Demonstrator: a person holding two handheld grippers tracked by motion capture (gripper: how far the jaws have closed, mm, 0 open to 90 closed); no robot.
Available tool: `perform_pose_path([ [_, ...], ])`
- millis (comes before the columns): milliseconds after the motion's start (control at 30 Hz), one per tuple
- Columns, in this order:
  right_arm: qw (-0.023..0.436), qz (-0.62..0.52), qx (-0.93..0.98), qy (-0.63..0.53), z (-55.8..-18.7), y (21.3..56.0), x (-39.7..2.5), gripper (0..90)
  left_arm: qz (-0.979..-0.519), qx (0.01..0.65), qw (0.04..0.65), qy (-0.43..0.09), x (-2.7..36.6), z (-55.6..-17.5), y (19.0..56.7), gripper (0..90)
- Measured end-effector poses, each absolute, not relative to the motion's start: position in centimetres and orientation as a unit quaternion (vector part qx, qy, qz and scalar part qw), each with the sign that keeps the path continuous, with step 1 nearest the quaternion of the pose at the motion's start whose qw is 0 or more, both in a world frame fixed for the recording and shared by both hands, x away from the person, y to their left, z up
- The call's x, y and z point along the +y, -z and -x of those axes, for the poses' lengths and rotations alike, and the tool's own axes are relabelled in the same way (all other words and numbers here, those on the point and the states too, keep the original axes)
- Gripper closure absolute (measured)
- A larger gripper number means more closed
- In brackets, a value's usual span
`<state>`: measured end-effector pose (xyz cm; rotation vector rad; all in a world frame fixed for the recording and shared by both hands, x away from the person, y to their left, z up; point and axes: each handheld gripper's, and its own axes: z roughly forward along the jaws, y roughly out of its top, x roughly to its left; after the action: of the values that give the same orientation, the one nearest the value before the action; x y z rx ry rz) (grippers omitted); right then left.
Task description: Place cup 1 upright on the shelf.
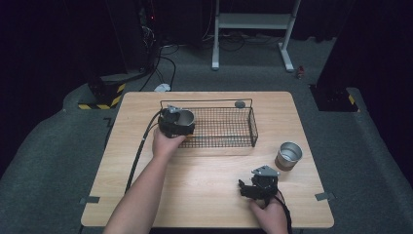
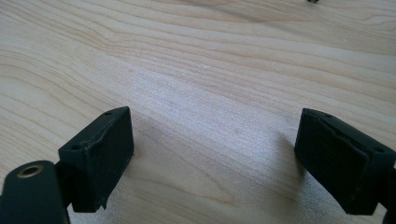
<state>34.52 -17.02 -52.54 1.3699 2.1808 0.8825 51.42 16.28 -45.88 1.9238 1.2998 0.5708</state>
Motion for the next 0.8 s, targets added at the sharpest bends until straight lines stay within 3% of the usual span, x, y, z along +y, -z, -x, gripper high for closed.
perform_pose_path([
  [167,0.208,-0.492,0.784,-0.317,-34.5,52.5,-17.0,11.4,-0.749,0.503,0.369,-0.225,16.3,-51.2,45.7,0.1],
  [800,0.208,-0.492,0.784,-0.317,-34.5,52.5,-17.0,11.5,-0.75,0.493,0.381,-0.224,16.6,-50.0,44.4,0.0],
])
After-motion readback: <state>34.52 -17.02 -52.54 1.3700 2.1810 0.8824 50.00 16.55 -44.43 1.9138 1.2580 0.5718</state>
